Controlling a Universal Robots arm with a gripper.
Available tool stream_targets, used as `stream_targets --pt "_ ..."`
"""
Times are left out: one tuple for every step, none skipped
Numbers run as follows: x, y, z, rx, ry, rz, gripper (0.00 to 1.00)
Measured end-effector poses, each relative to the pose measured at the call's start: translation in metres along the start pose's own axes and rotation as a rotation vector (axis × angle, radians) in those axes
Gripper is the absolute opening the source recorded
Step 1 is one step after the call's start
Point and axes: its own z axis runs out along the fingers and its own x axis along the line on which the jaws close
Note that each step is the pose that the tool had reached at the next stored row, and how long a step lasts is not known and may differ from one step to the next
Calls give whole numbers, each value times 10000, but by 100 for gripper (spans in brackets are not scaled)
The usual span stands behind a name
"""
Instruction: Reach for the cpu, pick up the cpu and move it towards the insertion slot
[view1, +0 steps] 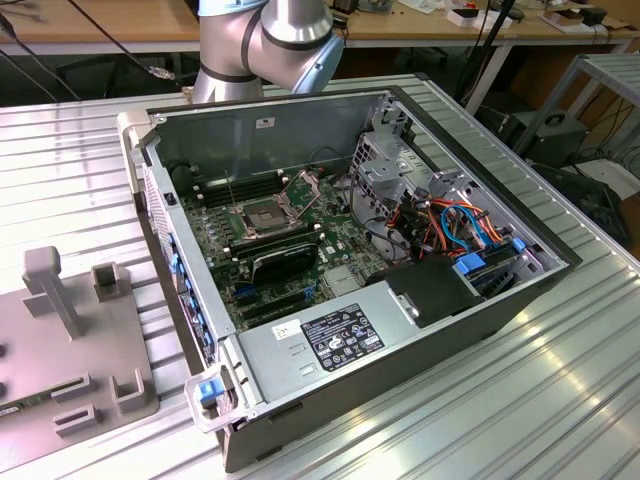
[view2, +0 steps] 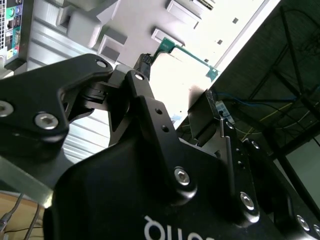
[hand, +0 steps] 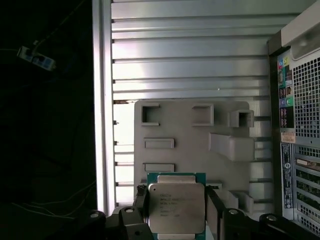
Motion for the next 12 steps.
stream_targets --pt "-1 0 0 0 1 1 55" --pt "-1 0 0 1 0 1 55" --pt "-2 0 0 1 0 1 55" --pt "-2 0 0 1 0 0 55" --pt "-11 0 0 1 1 -1 55" --pt "-17 0 1 0 0 -2 55" --pt "-25 0 1 1 1 -1 55" --pt "-39 1 2 0 0 0 55" --pt "-65 2 2 1 1 0 55" --pt "-87 2 2 1 0 0 55" --pt "-109 3 3 0 -1 0 55" --pt "-135 3 3 0 0 0 55"
